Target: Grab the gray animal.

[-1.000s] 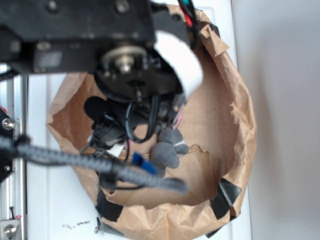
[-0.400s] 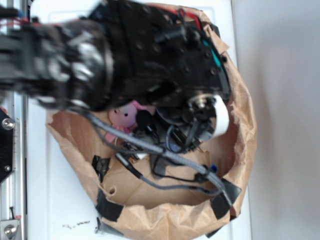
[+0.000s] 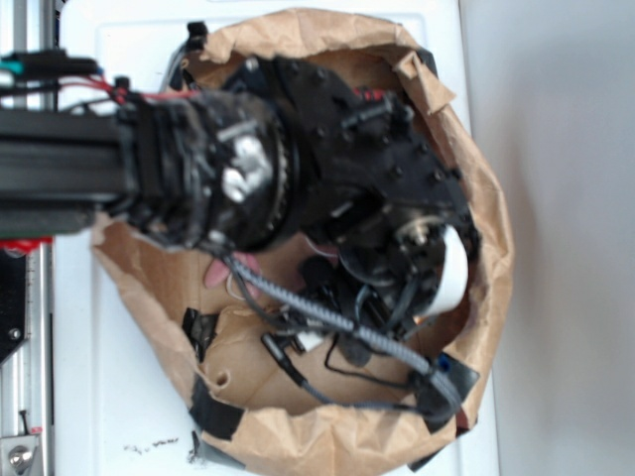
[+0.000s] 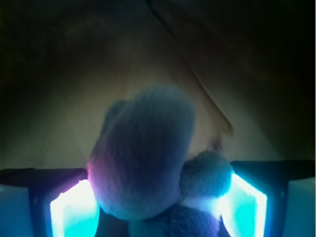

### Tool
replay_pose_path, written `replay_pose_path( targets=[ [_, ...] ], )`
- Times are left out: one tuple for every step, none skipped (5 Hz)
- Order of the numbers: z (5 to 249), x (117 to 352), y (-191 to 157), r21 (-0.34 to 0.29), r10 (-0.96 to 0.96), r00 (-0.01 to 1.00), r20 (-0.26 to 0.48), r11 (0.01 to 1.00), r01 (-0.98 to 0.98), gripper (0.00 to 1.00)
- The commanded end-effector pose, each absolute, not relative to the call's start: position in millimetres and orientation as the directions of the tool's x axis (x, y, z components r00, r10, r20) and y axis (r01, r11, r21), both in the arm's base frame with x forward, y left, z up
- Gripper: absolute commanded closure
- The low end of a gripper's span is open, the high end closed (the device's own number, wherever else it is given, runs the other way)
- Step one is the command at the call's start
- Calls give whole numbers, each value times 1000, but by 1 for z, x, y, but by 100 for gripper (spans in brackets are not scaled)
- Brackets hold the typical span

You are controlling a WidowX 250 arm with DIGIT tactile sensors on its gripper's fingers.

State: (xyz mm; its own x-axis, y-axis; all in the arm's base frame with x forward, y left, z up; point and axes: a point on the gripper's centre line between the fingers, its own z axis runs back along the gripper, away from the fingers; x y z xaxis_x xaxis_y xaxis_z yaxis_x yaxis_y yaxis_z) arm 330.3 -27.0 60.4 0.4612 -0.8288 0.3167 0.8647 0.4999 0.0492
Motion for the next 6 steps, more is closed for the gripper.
replay_pose_path(
  targets=[
    [78, 333, -38, 107, -837, 461, 295, 508, 854, 100],
    [87, 327, -29, 139, -830, 482, 282, 532, 835, 100],
    [104, 318, -13, 163, -798, 527, 292, 584, 795, 100],
    [143, 302, 17, 187, -710, 611, 349, 692, 697, 100],
    [179, 287, 34, 148, -572, 741, 352, 815, 559, 100],
    [197, 278, 33, 128, -442, 844, 304, 897, 424, 100]
  ],
)
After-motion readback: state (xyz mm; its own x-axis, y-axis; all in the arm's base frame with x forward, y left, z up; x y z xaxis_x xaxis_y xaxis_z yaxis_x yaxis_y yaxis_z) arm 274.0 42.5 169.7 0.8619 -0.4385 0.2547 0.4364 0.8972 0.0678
